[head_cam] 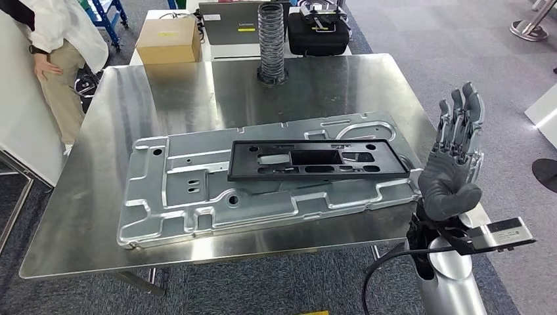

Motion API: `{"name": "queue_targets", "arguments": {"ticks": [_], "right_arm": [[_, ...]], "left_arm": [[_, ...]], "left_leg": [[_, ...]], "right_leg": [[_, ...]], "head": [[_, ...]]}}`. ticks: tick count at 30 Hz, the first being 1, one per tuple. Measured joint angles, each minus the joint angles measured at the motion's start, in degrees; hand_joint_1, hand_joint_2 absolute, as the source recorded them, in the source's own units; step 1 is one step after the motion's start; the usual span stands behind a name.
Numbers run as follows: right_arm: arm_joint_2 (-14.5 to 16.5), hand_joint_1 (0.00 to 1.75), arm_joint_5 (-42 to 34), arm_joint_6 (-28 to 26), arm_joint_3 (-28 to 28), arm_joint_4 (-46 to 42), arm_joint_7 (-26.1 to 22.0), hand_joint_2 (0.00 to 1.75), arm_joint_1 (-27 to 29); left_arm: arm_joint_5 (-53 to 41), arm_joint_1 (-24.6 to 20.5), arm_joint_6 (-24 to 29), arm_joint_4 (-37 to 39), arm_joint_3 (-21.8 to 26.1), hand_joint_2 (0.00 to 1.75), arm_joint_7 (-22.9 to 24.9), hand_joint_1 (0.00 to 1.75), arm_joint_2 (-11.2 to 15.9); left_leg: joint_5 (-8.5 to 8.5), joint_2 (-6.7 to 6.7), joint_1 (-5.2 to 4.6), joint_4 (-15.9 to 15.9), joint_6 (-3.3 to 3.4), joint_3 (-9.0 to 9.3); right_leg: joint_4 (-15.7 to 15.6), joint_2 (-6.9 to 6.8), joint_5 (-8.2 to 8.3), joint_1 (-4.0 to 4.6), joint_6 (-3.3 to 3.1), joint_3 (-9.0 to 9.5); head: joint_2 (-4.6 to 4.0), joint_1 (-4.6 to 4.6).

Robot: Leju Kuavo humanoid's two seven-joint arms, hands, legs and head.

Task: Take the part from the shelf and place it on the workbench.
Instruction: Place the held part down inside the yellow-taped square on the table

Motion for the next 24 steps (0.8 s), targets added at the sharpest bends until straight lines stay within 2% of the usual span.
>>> {"name": "queue_targets", "arguments": {"ticks": [2,3,4,5,6,8,9,10,12,13,14,15,17,18,19,20,21,22,24], "right_arm": [[0.09,0.0,0.43,0.01,-1.28,-0.2,-0.37,0.0,3.0],[0.19,0.0,0.45,0.06,-1.97,-0.21,-0.45,0.0,4.51],[0.33,0.0,0.39,0.14,-2.69,-0.21,-0.48,0.0,6.0],[0.5,0.0,0.34,0.21,-3.55,-0.2,-0.51,0.0,7.44],[0.7,0.0,0.29,0.27,-4.53,-0.2,-0.55,0.0,8.73],[1.07,0.0,0.38,0.28,-6.63,-0.18,-0.62,0.0,10.85],[1.24,0.0,0.43,0.27,-7.69,-0.17,-0.7,0.0,11.85],[1.35,0.0,0.49,0.25,-8.72,-0.14,-0.78,0.0,12.86],[1.67,0.0,0.78,0.16,-10.68,0.01,-0.91,0.0,15.01],[1.91,0.0,0.99,0.11,-11.55,0.11,-0.92,0.0,15.97],[2.25,0.0,1.18,0.09,-12.34,0.21,-0.93,0.0,16.89],[2.62,0.0,1.29,0.12,-13.03,0.31,-0.93,0.0,17.75],[3.33,0.0,1.5,0.23,-14.25,0.57,-0.95,0.0,19.34],[3.69,0.0,1.71,0.27,-14.79,0.75,-0.94,0.0,20.04],[4.04,0.0,1.98,0.31,-15.26,0.96,-0.94,0.0,20.65],[4.4,0.0,2.28,0.34,-15.7,1.19,-0.93,0.0,21.15],[4.74,0.0,2.55,0.38,-16.06,1.41,-0.93,0.0,21.56],[5.04,0.0,2.78,0.46,-16.37,1.63,-0.94,0.0,21.87],[5.56,0.0,3.16,0.63,-16.86,2.03,-0.95,0.0,22.27]], "left_arm": [[0.0,-0.06,-0.05,0.0,0.06,0.0,-0.2,0.0,-0.02],[0.0,-0.06,-0.11,0.0,0.11,0.0,-0.29,0.0,-0.02],[0.0,-0.05,-0.17,0.0,0.19,0.0,-0.35,0.0,-0.03],[0.0,-0.03,-0.27,0.0,0.26,0.0,-0.38,0.0,-0.04],[-0.01,-0.01,-0.41,0.0,0.33,0.0,-0.39,0.0,-0.05],[-0.07,0.05,-0.87,0.0,0.39,0.0,-0.39,0.0,-0.18],[-0.13,0.1,-1.08,0.0,0.4,0.0,-0.38,0.0,-0.26],[-0.19,0.14,-1.2,0.0,0.42,0.0,-0.39,0.0,-0.34],[-0.31,0.3,-1.22,0.0,0.51,0.0,-0.43,0.0,-0.37],[-0.34,0.38,-1.21,0.0,0.62,0.0,-0.45,0.0,-0.39],[-0.38,0.5,-1.21,0.0,0.74,0.0,-0.46,0.0,-0.42],[-0.41,0.61,-1.2,0.0,0.87,0.0,-0.47,0.0,-0.44],[-0.44,0.7,-1.2,0.0,1.12,0.0,-0.49,0.0,-0.45],[-0.45,0.7,-1.2,0.0,1.22,0.0,-0.5,0.0,-0.44],[-0.45,0.69,-1.2,0.0,1.31,0.0,-0.51,0.0,-0.42],[-0.45,0.69,-1.22,0.0,1.36,0.0,-0.53,0.0,-0.42],[-0.46,0.68,-1.23,0.0,1.37,0.0,-0.53,0.0,-0.41],[-0.47,0.65,-1.25,0.0,1.38,0.0,-0.54,0.0,-0.4],[-0.56,0.44,-1.3,0.0,1.38,0.0,-0.63,0.0,-0.35]], "left_leg": [[0.7,0.09,-0.15,-0.01,0.39,-0.99],[1.08,0.1,-0.27,0.02,0.46,-1.56],[1.48,0.1,-0.39,0.06,0.49,-2.14],[1.9,0.07,-0.52,0.11,0.48,-2.72],[2.32,0.03,-0.65,0.17,0.44,-3.27],[3.18,-0.04,-0.87,0.27,0.2,-4.08],[3.57,-0.04,-0.9,0.22,-0.03,-4.18],[3.95,-0.04,-0.86,0.15,-0.35,-4.16],[4.83,-0.04,-0.81,-0.32,-1.12,-4.02],[4.73,-0.05,-0.78,-0.3,-1.44,-4.23],[3.53,-0.04,-0.77,0.38,-1.7,-4.63],[1.25,-0.03,-0.74,2.12,-1.95,-5.26],[-5.18,0.02,-0.52,8.84,-2.36,-6.79],[-7.27,0.02,-0.47,12.57,-2.57,-7.26],[-8.02,0.02,-0.45,15.31,-2.73,-7.21],[-7.4,0.03,-0.44,16.28,-2.81,-6.32],[-5.97,0.03,-0.43,15.24,-2.81,-4.45],[-4.62,0.03,-0.41,12.15,-2.75,-1.58],[-4.6,-0.01,-0.58,3.58,-2.34,4.87]], "right_leg": [[7.45,0.03,-5.08,-0.08,0.41,-2.6],[10.82,0.03,-6.77,-0.09,0.52,-3.56],[12.42,0.03,-7.28,-0.08,0.51,-3.6],[11.76,0.03,-6.66,-0.06,0.37,-2.5],[8.9,0.03,-5.25,-0.02,0.09,-0.29],[0.28,-0.02,-3.13,0.26,-0.69,5.58],[-2.82,-0.03,-2.6,0.49,-1.0,7.55],[-4.67,-0.05,-2.55,0.74,-1.26,8.63],[-5.33,-0.04,-1.8,0.96,-1.74,8.45],[-5.67,-0.11,-1.23,0.85,-2.06,8.13],[-5.96,-0.16,-0.43,0.67,-2.4,7.61],[-6.25,-0.21,0.41,0.47,-2.66,6.94],[-6.32,-0.3,1.77,0.4,-2.92,5.38],[-6.21,-0.35,2.35,0.42,-2.9,4.51],[-6.05,-0.4,2.92,0.43,-2.85,3.65],[-5.84,-0.44,3.44,0.42,-2.76,2.77],[-5.57,-0.44,3.91,0.41,-2.64,1.91],[-5.22,-0.44,4.3,0.4,-2.48,1.14],[-4.41,-0.42,4.94,0.51,-2.02,-0.05]], "head": [[-0.01,0.05],[-0.01,0.04],[-0.01,0.04],[-0.01,0.05],[0.0,0.05],[0.01,-0.02],[0.01,-0.07],[0.01,-0.05],[-0.01,0.05],[-0.01,0.12],[-0.01,0.07],[-0.01,-0.01],[-0.01,-0.16],[-0.01,-0.19],[-0.01,-0.17],[-0.01,-0.18],[0.0,-0.18],[-0.01,-0.17],[-0.01,-0.15]]}}
